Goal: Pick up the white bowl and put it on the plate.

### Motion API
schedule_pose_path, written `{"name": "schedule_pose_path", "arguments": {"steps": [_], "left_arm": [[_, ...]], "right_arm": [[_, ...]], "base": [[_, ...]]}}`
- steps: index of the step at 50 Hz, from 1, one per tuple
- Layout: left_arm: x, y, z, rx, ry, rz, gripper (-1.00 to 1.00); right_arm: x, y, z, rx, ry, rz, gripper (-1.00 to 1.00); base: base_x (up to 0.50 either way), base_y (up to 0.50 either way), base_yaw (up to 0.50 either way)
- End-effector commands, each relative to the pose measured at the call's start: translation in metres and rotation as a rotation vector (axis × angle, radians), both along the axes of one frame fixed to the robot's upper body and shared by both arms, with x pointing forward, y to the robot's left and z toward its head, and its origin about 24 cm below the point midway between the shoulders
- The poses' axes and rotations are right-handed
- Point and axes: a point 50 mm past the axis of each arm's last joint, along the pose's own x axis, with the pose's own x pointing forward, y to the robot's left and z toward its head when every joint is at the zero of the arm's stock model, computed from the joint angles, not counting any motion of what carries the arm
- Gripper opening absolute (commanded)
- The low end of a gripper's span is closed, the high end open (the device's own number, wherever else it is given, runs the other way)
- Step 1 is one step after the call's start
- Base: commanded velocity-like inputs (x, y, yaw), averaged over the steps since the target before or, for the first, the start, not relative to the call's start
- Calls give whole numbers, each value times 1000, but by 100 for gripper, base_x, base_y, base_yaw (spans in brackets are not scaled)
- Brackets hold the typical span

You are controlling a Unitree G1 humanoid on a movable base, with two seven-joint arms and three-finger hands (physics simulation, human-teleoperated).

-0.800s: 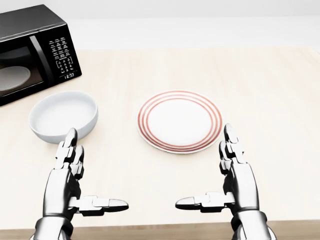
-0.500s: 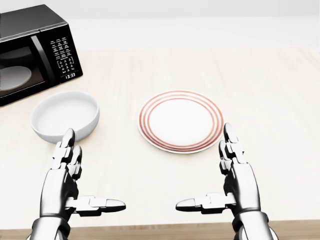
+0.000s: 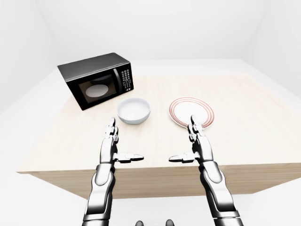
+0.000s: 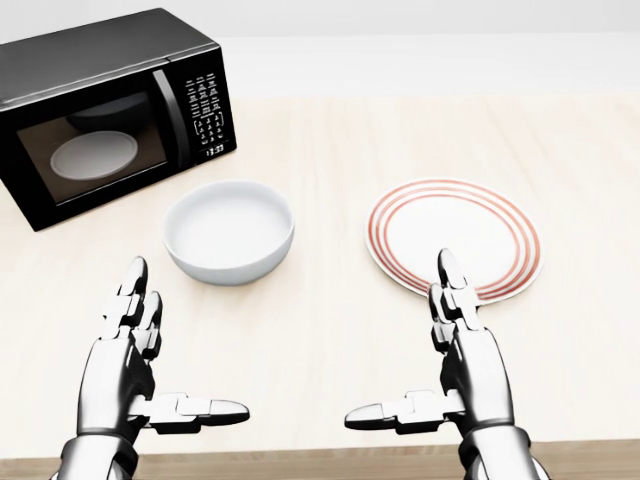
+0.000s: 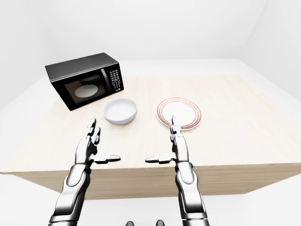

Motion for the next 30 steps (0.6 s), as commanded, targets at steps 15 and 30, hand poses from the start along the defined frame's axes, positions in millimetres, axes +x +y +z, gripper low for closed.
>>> {"name": "schedule_pose_path", "arguments": {"steps": [15,30], "left_arm": [[0,0,1,0,0,0,100],[0,0,1,1,0,0,100]], "right_arm": [[1,2,-3,2,6,15,100],[0,5,-1,29,15,30,100]], "base": [[0,47,0],[0,2,0]]}}
